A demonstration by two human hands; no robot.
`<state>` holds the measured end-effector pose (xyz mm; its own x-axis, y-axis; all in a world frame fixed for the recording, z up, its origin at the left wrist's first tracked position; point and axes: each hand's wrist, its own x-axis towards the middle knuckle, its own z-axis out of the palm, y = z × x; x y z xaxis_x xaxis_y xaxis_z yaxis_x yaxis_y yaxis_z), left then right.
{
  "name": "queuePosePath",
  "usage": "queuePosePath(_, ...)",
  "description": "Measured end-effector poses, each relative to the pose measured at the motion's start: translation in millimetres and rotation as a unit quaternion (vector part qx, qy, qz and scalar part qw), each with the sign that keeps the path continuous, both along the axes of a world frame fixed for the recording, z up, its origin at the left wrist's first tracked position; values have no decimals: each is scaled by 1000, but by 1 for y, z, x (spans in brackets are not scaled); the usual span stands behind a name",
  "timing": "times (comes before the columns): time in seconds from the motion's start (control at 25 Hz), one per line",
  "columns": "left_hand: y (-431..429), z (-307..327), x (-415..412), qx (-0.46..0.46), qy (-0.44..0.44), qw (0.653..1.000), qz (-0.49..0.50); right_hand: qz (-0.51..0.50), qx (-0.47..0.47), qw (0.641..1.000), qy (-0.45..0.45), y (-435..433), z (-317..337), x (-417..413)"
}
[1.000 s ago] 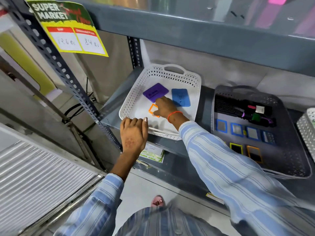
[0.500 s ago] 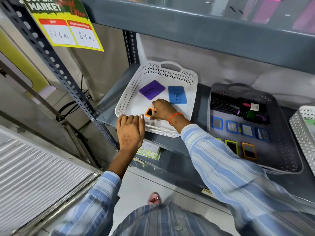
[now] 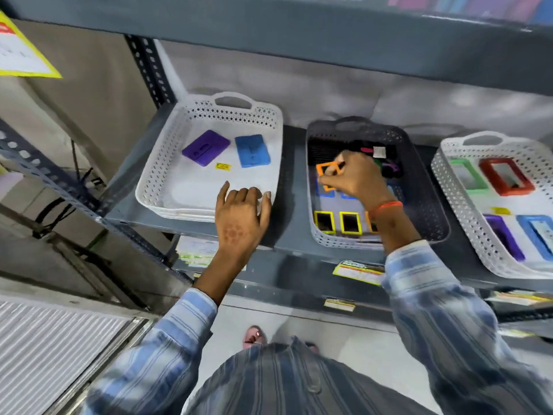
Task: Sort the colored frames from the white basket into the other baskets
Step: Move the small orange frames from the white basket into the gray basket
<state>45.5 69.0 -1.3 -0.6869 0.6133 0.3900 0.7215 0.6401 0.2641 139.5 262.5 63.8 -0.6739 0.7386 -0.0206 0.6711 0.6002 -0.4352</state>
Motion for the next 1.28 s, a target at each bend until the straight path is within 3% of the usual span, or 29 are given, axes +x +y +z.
queuePosePath(0.24,13,-5,14,-86,-27,996,1,-59,-2,981,-186,56,-22,87)
queuePosePath(0.48,13,-5,15,-98,-21,995,6,-58,37,966,-248,59,-36,108)
queuePosePath(0.84,13,-6,15,-102,-13,995,2,-54,28,968,-242,52,-27,100)
queuePosePath(1.28,-26,-1,-23,-63,5,992,109,94,53,990,-85,-24,10,-46)
